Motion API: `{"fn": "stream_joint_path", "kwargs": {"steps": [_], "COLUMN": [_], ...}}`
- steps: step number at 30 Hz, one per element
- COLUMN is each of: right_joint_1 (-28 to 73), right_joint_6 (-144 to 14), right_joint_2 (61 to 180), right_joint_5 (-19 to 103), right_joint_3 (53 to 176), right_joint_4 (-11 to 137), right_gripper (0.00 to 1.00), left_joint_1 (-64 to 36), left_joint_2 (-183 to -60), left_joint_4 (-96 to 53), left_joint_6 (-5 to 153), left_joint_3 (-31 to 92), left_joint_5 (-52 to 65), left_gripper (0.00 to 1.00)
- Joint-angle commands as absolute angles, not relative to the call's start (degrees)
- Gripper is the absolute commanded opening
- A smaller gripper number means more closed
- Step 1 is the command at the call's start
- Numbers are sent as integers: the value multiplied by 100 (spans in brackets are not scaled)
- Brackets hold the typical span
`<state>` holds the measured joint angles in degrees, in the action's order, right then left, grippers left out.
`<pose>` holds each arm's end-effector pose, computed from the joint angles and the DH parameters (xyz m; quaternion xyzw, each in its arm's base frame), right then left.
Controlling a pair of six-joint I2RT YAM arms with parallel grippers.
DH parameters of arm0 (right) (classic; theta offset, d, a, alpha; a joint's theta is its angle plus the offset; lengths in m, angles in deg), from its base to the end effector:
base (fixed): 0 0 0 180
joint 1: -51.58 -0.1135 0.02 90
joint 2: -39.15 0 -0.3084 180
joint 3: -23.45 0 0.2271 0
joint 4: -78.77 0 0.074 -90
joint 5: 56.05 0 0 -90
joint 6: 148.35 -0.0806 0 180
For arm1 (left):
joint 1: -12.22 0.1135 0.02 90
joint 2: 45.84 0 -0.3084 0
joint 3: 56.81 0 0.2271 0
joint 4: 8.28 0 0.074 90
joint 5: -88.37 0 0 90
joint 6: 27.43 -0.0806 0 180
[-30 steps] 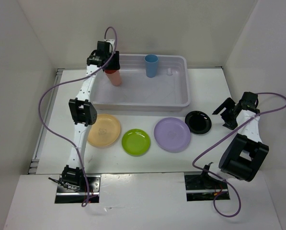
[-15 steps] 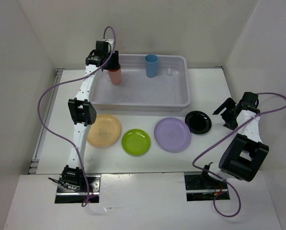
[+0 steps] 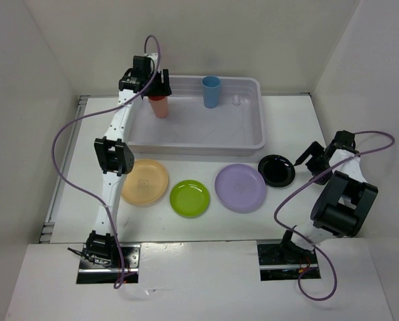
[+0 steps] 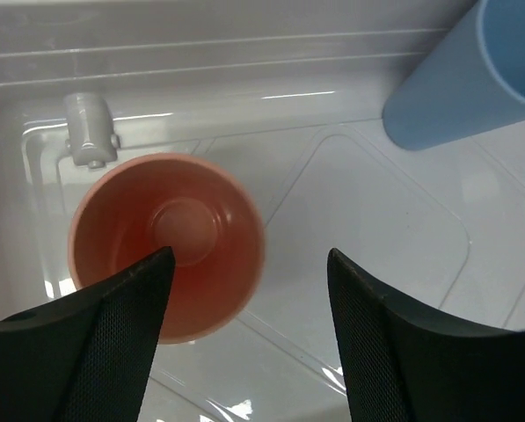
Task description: Place the mixed dishes into the plastic bin
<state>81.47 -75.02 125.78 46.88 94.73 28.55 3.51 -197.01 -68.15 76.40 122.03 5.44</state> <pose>0.2552 -0.1259 0.2224 0.3619 0.9015 0.0851 0.2215 0.6129 -0.1039 0.2856 -0.0093 0.8743 -0.1472 0.4625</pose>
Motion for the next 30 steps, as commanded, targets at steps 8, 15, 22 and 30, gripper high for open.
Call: {"fn": "stream_joint_path", "kwargs": {"steps": [8, 15, 22, 30], "right_joint_1": [8190, 8190, 8138, 7892], "right_joint_6": [-7137, -7031, -6978, -6978], "right_joint_2": [13038, 13302, 13689, 14022], "right_joint_5": [5363, 5610, 5794, 5724], "right_joint_3": [9722, 9669, 9669, 9730], "right_joint_4": [3435, 3550, 3602, 3602], "right_gripper": [83, 64, 61, 52], "left_joint_1": [343, 343, 343, 343], "left_joint_2": [-18436, -17760, -17486, -17363], "left_joint_4": [-6622, -6622, -6737, -6842], "left_joint_6": [7866, 8006, 8173, 8348], "left_joint_3": [12392, 12330, 12330, 12514], "left_joint_5": [1024, 1181, 1375, 1559], "left_gripper": [80, 80, 80, 80]}}
